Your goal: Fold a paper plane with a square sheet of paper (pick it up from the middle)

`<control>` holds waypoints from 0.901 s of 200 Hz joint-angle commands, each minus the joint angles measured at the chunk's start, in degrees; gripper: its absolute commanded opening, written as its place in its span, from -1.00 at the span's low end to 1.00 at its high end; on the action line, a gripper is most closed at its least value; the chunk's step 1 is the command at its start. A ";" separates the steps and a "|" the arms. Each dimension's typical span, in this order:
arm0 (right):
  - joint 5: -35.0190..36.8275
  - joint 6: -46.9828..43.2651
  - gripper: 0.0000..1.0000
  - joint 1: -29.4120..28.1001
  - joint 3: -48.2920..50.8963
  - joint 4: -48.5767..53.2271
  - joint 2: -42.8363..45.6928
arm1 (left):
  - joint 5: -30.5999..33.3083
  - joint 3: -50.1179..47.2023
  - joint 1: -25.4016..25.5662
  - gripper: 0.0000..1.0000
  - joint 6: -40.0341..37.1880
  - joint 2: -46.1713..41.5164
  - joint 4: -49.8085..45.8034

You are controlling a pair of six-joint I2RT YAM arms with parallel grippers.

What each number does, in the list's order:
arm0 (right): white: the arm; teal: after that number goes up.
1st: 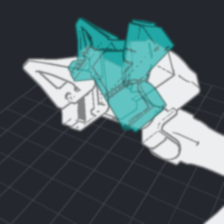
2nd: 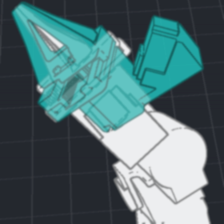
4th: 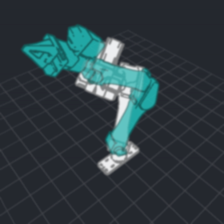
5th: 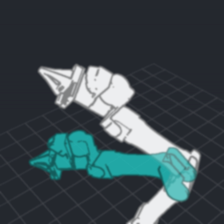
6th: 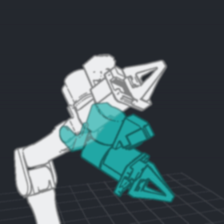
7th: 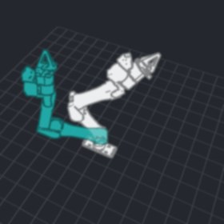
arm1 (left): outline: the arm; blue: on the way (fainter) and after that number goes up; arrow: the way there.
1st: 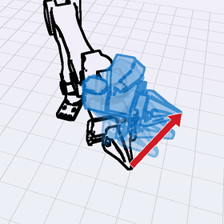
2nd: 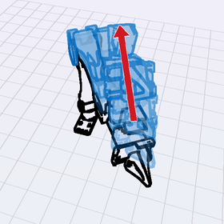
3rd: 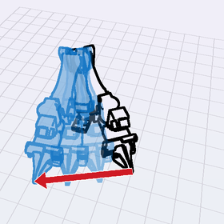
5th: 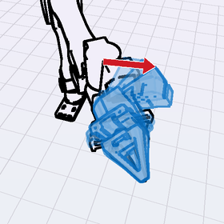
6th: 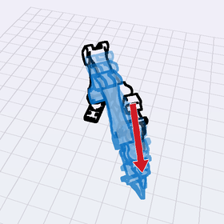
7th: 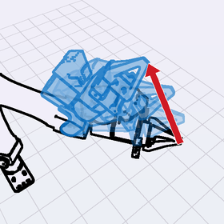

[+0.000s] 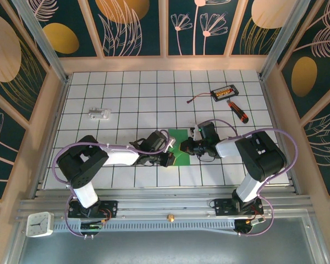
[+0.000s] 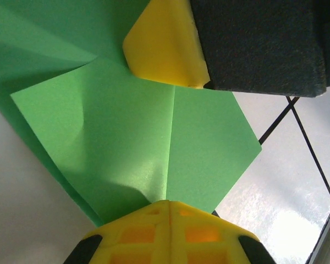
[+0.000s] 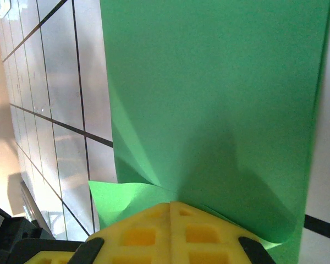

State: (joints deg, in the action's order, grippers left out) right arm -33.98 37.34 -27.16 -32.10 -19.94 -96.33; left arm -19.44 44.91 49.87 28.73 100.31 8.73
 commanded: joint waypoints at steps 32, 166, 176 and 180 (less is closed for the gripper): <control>4.01 -2.19 -1.00 0.80 1.38 5.79 -3.00 | 1.01 0.12 -0.74 -1.00 -1.92 0.75 -3.01; 4.01 -2.40 -1.00 0.79 0.70 6.20 -3.41 | -6.78 0.57 -0.83 -1.00 3.52 -1.15 8.65; 4.01 -2.44 -1.00 0.79 0.80 6.20 -3.40 | -6.24 1.04 -0.87 -1.00 3.44 0.40 8.67; 4.01 -2.46 -1.00 0.82 0.77 6.23 -3.38 | -6.14 1.29 -0.83 -1.00 3.29 0.77 8.65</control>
State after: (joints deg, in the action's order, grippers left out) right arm -34.54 36.45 -27.03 -32.51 -19.31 -96.60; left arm -23.97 44.75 49.43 30.50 97.60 14.57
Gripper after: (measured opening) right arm 0.057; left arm 0.056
